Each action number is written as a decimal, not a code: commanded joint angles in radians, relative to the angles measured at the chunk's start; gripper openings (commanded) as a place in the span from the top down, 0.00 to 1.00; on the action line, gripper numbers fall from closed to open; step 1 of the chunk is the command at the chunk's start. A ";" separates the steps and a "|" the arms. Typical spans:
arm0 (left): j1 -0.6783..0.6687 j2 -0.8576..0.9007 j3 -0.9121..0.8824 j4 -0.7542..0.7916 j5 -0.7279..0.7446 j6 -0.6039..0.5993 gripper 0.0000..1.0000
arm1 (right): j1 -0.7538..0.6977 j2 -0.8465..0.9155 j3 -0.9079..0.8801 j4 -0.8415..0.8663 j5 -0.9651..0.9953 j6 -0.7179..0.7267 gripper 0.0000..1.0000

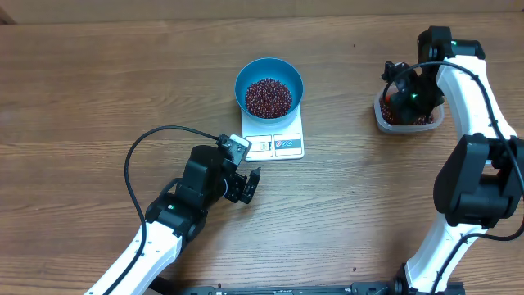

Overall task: Scoop item into bowl and weigh 150g on scale
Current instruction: 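Dip the red scoop into the beans and scoop with the right gripper, then carry the filled scoop left over the teal bowl with the right gripper, then tip the scoop to pour beans into the teal bowl, then return the empty scoop right to the bean container with the right gripper, then scoop beans from the container again with the right gripper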

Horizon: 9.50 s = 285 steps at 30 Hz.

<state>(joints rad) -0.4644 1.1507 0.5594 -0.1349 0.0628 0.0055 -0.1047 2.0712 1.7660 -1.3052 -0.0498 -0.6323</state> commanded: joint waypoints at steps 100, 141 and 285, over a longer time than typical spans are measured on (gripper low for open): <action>-0.001 0.007 -0.002 0.000 -0.011 -0.006 0.00 | 0.443 0.008 0.275 0.148 -0.190 0.636 0.96; -0.001 0.007 -0.002 0.000 -0.011 -0.006 0.00 | 0.486 -0.199 0.323 0.003 0.262 0.546 0.96; -0.001 0.007 -0.002 0.000 -0.011 -0.006 0.01 | -0.429 -0.135 -0.293 0.164 -0.859 0.287 0.96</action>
<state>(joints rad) -0.4644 1.1507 0.5594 -0.1349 0.0628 0.0055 -0.5304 1.9388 1.4704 -1.1275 -0.8490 -0.3122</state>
